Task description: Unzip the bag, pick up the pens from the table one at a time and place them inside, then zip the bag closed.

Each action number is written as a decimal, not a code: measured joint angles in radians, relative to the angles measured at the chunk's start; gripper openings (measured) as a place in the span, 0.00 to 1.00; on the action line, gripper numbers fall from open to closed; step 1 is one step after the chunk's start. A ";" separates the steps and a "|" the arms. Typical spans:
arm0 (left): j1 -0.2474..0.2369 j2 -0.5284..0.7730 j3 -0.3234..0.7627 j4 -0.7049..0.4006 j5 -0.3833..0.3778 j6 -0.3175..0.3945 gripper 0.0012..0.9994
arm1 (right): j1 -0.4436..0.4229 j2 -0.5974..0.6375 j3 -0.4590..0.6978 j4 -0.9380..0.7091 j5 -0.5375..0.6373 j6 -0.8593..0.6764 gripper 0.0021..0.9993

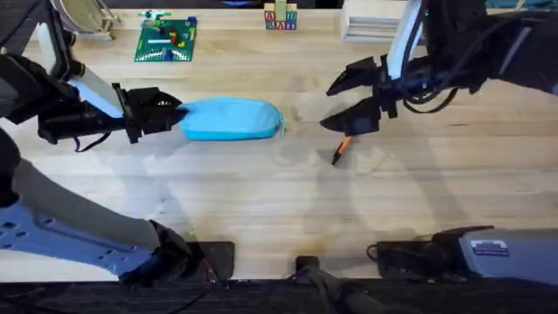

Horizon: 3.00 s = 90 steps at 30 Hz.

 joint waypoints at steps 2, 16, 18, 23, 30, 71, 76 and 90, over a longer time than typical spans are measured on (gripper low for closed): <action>0.000 0.000 0.000 0.000 0.000 0.000 0.04 | 0.007 0.017 0.001 0.004 -0.001 -0.008 1.00; 0.000 0.000 0.000 0.000 0.000 0.000 0.04 | 0.107 0.122 0.002 0.046 -0.006 -0.075 1.00; 0.000 0.000 0.000 0.000 0.000 0.000 0.04 | 0.116 0.139 0.002 0.059 -0.008 -0.077 1.00; 0.000 0.000 0.000 0.000 0.000 0.000 0.04 | 0.136 0.176 0.002 0.109 -0.009 -0.083 1.00; 0.000 0.000 0.000 0.000 0.000 0.000 0.04 | 0.156 0.219 0.004 0.183 -0.009 -0.089 1.00; 0.000 0.000 0.000 0.000 0.000 0.000 0.04 | 0.221 0.341 0.011 0.404 0.007 0.069 1.00; 0.000 0.000 0.000 0.000 0.000 0.000 0.04 | 0.222 0.366 0.011 0.432 0.007 0.091 1.00; 0.000 0.000 0.000 0.000 0.000 0.000 0.04 | 0.244 0.371 0.012 0.452 0.007 0.118 0.96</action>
